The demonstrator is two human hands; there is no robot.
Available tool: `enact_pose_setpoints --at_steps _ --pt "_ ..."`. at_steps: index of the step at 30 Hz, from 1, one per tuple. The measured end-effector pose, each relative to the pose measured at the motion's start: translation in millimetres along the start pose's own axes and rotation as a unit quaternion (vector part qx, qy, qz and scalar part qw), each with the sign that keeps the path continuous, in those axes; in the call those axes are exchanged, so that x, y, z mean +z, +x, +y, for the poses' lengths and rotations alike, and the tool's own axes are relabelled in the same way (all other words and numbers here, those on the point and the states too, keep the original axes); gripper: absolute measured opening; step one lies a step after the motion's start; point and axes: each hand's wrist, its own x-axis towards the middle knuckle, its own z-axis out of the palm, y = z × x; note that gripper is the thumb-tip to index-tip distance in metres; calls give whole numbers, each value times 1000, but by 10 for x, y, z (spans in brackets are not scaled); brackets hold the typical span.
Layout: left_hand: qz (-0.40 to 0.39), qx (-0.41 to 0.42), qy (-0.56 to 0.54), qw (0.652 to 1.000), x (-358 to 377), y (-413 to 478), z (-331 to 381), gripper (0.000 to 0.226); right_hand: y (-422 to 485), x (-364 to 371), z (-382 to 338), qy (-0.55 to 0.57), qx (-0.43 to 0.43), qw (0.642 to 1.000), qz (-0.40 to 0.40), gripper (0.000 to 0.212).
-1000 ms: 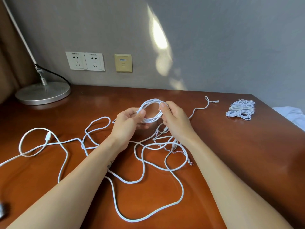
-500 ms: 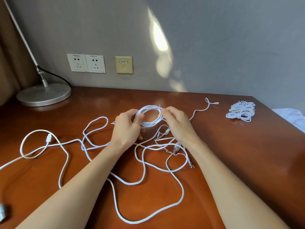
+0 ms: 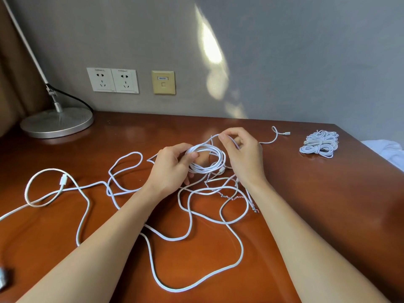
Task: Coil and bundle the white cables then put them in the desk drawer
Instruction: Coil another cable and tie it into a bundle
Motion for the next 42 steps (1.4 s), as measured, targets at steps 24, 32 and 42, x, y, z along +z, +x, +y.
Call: enact_pose_setpoints --at_steps 24,32,42 --pt "74 -105 -275 953 -23 72 -59 29 -70 14 -116 -53 16 943 -328 26" --pt "180 -108 -114 971 6 104 -88 20 -101 53 -112 -45 -9 926 -374 26" --pt "193 -55 72 977 -25 120 -114 24 -75 137 -107 -108 -96 947 -287 23"
